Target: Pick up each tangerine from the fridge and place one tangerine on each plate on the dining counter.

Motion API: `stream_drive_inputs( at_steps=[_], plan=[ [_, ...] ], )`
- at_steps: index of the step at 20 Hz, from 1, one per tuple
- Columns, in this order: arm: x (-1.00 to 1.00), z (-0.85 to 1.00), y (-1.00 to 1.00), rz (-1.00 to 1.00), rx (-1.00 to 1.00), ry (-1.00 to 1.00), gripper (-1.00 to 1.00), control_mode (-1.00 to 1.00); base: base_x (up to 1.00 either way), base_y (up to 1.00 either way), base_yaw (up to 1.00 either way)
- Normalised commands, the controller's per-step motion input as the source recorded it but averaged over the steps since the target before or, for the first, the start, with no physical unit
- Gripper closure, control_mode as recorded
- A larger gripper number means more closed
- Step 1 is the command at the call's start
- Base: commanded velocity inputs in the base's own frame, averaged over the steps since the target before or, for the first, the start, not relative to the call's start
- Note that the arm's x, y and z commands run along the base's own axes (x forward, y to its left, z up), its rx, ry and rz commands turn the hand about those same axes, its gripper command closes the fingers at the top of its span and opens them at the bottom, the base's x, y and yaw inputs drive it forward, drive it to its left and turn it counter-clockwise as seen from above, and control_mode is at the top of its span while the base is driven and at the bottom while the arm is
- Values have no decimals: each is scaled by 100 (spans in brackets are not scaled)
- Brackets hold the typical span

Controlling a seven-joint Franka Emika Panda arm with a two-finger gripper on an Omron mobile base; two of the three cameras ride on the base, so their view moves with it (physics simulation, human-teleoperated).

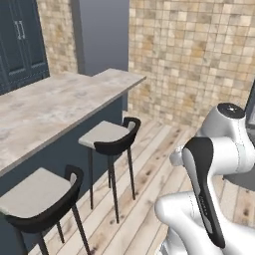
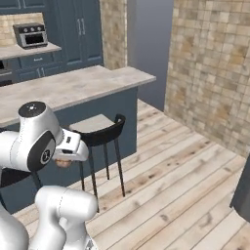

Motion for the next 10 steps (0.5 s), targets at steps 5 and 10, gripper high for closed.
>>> stream_drive_inputs(
  at_steps=[5, 10],
  plan=[
    [0, 0, 0, 0, 0, 0, 100, 100, -40, 49, 33],
    [0, 0, 0, 0, 0, 0, 100, 100, -25, 49, 31]
  ],
)
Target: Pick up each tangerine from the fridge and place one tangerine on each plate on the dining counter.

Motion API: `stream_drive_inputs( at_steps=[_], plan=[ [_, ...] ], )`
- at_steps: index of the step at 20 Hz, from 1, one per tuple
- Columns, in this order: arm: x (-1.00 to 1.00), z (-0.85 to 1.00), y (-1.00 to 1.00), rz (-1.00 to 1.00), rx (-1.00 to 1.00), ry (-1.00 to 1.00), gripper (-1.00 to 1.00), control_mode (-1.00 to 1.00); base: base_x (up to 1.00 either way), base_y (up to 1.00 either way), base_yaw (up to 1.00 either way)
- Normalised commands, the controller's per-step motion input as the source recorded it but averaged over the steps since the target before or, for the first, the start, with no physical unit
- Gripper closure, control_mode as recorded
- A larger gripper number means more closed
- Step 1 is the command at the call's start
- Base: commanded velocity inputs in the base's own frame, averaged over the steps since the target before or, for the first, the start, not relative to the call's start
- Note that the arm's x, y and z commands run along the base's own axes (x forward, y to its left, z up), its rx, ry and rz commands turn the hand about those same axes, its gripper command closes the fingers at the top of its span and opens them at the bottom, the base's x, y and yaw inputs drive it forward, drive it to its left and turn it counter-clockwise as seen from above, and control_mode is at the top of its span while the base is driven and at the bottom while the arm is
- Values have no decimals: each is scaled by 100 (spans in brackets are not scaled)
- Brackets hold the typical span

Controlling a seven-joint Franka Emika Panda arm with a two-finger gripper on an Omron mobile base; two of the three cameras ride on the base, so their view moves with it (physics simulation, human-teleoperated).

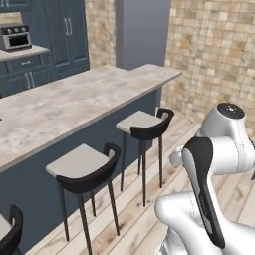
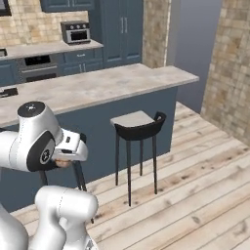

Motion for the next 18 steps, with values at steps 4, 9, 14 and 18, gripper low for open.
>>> stream_drive_inputs(
  at_steps=[4, 9, 14, 18],
  plan=[
    [0, 0, 0, 0, 0, 0, 100, 100, -9, 48, 32],
    [0, 0, 0, 0, 0, 0, 100, 100, -2, 46, 30],
    [0, 0, 0, 0, 0, 0, 100, 100, 1, 53, 28],
    [0, 0, 0, 0, 0, 0, 100, 100, 16, 52, 28]
  ],
)
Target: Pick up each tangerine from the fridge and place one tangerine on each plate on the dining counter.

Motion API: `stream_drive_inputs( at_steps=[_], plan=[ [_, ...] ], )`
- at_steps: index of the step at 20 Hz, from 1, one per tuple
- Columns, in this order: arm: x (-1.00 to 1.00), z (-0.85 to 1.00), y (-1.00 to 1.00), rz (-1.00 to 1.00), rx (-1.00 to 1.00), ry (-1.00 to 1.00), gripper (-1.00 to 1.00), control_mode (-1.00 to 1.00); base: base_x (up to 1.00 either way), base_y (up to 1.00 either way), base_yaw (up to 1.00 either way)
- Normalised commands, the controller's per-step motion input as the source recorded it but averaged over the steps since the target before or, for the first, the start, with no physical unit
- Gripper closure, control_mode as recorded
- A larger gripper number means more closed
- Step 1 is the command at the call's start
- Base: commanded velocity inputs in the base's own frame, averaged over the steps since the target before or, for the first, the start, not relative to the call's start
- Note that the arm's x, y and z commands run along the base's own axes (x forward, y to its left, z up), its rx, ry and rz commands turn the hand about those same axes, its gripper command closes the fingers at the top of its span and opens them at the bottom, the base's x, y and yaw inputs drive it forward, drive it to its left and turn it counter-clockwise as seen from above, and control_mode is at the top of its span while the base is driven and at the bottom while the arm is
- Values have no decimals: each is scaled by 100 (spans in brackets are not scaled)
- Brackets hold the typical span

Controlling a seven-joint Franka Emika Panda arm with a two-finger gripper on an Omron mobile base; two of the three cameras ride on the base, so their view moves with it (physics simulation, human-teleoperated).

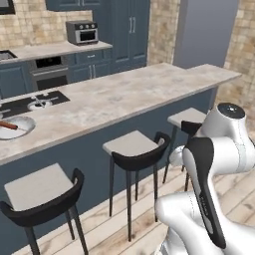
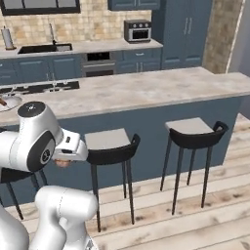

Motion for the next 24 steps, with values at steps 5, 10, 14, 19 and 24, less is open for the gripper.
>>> stream_drive_inputs(
  at_steps=[5, 10, 14, 19, 24],
  plan=[
    [0, 0, 0, 0, 0, 0, 100, 100, 42, 30, 28],
    [0, 0, 0, 0, 0, 0, 100, 100, 25, 20, 32],
    [0, 0, 0, 0, 0, 0, 100, 100, 29, 11, 31],
    [0, 0, 0, 0, 0, 0, 100, 100, 35, 7, 26],
    [0, 0, 0, 0, 0, 0, 100, 100, 39, 8, 24]
  ],
)
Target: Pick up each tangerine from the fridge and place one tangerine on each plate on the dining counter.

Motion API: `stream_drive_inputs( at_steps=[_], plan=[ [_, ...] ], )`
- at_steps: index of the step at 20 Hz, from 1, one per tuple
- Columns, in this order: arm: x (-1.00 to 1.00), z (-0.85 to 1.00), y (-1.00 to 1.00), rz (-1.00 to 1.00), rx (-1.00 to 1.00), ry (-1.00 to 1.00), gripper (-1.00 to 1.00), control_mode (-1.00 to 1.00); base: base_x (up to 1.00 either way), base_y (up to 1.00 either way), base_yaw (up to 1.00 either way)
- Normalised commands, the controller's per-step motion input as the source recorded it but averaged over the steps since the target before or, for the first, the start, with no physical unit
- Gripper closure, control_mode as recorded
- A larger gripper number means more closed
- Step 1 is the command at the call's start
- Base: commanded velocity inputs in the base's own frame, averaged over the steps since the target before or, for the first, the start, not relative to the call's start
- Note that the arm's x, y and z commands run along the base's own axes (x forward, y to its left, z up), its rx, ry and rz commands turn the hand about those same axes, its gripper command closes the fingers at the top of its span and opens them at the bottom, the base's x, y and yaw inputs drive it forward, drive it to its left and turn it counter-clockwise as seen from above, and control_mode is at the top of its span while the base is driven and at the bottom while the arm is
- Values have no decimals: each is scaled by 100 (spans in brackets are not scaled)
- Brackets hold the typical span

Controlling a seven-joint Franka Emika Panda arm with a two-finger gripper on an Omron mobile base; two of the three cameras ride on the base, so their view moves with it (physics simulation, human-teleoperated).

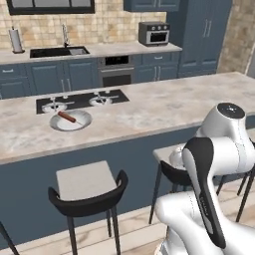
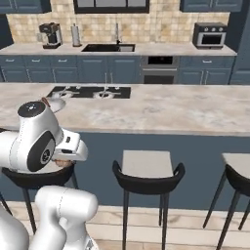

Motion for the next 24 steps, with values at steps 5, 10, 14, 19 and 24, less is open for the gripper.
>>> stream_drive_inputs(
  at_steps=[5, 10, 14, 19, 24],
  plan=[
    [0, 0, 0, 0, 0, 0, 100, 100, 46, 9, 21],
    [0, 0, 0, 0, 0, 0, 100, 100, 47, 7, 21],
    [0, 0, 0, 0, 0, 0, 100, 100, 47, 6, 21],
    [0, 0, 0, 0, 0, 0, 100, 100, 25, 0, 21],
    [33, 0, 10, 24, 0, 0, 100, -100, 0, 0, 0]
  ],
)
